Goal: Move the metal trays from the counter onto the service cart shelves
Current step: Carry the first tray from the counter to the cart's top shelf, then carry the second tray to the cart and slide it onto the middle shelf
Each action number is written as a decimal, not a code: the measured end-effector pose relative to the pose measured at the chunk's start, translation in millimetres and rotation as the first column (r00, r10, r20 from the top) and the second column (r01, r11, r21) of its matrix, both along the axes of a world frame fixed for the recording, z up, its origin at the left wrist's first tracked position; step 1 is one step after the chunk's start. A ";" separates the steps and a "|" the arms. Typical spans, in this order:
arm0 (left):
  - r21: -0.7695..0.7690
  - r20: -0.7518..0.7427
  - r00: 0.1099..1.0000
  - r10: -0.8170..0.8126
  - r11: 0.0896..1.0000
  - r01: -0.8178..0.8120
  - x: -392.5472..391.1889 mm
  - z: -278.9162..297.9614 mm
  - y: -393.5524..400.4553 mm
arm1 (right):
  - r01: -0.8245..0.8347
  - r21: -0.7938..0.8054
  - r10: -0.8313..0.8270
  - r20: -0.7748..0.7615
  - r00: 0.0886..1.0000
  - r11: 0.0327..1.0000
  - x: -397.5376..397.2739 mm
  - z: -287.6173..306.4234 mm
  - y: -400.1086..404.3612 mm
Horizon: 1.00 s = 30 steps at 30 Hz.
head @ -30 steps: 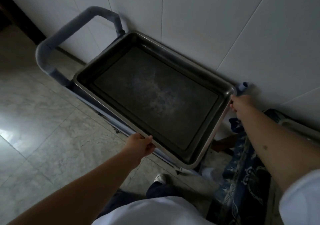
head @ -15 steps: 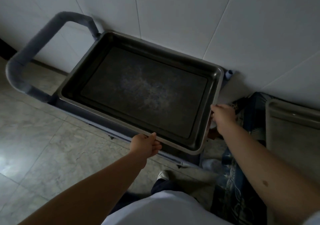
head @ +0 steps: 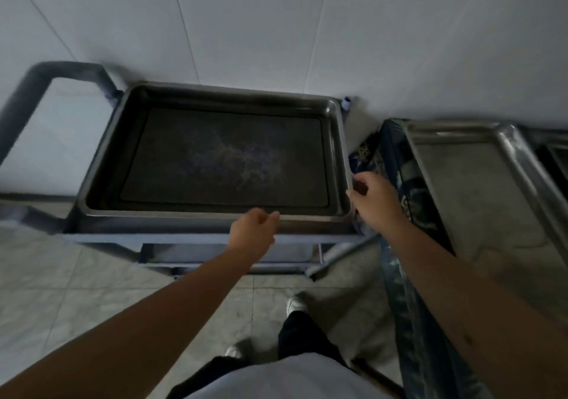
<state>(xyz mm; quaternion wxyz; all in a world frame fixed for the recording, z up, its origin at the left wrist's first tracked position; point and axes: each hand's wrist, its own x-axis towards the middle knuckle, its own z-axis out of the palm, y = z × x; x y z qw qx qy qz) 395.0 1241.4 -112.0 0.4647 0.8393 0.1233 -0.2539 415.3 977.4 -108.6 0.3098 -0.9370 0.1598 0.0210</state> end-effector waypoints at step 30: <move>0.764 0.284 -0.431 -0.856 -0.070 0.641 -342.3 64.5 -226.8 | 0.698 -0.396 -0.799 -0.219 0.560 0.597 -630.4 24.5 4.2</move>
